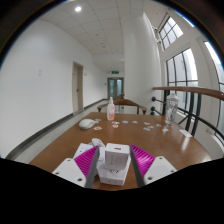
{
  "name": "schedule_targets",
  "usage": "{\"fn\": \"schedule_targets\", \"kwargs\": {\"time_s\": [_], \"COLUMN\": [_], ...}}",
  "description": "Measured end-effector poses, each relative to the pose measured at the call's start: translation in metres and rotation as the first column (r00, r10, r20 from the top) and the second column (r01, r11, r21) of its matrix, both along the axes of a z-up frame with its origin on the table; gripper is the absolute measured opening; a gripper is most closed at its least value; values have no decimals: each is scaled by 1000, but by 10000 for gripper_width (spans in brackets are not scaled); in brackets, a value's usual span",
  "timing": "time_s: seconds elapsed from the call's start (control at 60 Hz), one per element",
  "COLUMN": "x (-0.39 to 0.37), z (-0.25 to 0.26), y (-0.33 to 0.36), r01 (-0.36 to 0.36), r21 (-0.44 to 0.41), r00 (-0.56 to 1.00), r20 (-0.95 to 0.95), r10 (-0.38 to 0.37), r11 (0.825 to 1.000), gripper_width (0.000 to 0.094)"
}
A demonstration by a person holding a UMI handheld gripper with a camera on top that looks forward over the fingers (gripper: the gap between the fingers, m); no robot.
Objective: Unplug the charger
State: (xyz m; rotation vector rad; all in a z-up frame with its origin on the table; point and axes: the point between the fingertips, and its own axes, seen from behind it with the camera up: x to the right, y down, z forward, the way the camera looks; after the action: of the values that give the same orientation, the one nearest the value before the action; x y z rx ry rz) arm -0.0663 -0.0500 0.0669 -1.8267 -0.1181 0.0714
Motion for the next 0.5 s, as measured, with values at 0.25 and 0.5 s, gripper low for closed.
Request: {"fn": "schedule_targets", "kwargs": {"time_s": [0.25, 0.5], "x": [3, 27], "z": [-11, 103], "y": [18, 2], "r01": [36, 60], "r21": [30, 283], "r00": [999, 997], "r20": [-40, 20], "r10": [-35, -69], "r11": [999, 957], "gripper_width": [261, 185]}}
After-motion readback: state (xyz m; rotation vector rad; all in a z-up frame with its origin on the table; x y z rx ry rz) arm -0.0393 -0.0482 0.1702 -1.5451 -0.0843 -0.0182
